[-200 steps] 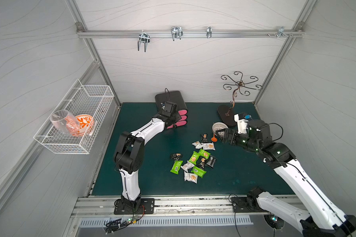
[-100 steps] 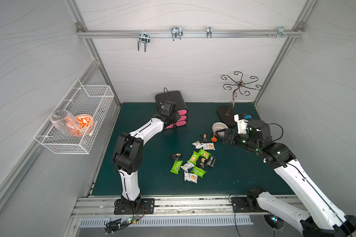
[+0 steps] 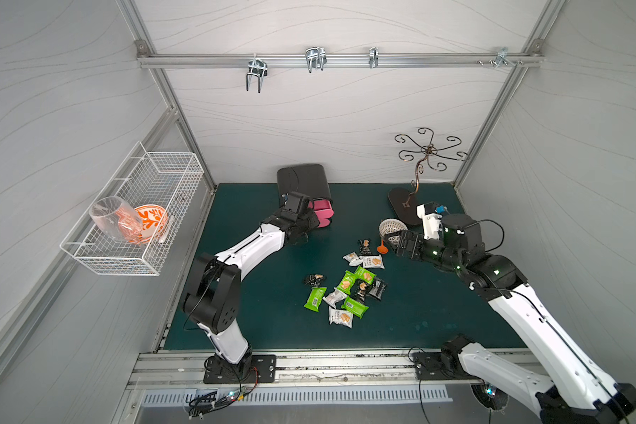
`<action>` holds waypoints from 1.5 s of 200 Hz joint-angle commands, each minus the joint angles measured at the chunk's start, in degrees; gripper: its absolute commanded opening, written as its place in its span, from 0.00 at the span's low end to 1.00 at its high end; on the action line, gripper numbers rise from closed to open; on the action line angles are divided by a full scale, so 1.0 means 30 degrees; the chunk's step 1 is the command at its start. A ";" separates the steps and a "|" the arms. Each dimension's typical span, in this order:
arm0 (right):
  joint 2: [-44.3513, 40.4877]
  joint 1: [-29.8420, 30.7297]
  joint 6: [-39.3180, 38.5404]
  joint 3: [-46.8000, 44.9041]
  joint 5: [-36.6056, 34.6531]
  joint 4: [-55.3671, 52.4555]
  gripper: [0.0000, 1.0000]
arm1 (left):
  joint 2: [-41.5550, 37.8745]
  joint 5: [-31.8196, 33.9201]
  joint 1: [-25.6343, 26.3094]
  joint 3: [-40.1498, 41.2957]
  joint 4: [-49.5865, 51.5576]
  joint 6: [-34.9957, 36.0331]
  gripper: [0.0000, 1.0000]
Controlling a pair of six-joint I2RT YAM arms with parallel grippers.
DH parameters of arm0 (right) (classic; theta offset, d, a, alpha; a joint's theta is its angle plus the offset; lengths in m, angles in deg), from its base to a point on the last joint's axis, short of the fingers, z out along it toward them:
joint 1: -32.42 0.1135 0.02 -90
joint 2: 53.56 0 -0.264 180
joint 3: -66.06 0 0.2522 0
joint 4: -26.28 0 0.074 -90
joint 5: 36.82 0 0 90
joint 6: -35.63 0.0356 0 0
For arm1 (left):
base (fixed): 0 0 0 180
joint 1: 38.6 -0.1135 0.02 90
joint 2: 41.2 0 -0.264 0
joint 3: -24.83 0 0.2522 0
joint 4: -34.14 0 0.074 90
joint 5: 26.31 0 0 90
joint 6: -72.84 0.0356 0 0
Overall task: Place the cookies into the drawer by color
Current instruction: Open the drawer in the storage box, then pick up the cookie at the center of the board.
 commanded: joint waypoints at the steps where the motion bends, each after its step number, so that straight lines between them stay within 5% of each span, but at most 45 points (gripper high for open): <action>1: 0.0163 -0.0059 -0.0204 -0.0071 0.0482 0.0158 0.99 | -0.1582 0.0303 0.0360 0.0770 -0.0767 -0.0746 0.00; 48: 0.0302 -0.0059 -0.0042 -0.0202 0.0924 0.0184 0.99 | -0.2706 -0.0105 0.0617 0.3202 -0.2368 -0.1867 0.17; 138: 0.0658 -0.0045 0.0014 -0.0144 0.1248 0.0096 0.99 | -0.4823 0.0934 0.0802 0.4601 -0.1689 -0.1808 0.77; 169: 0.0950 -0.0025 -0.0110 0.0035 0.1391 0.0118 0.99 | -0.6088 0.0376 0.1380 0.4903 -0.1325 -0.0741 0.77; 233: 0.1379 -0.0025 -0.0041 -0.0056 0.1379 0.0183 0.99 | -0.6962 0.3989 0.5756 0.4299 0.4135 0.8159 0.71; 300: 0.1541 -0.0025 -0.0188 0.0119 0.1429 0.0087 0.99 | -0.3717 0.1725 0.6166 0.5055 0.4176 1.0781 0.67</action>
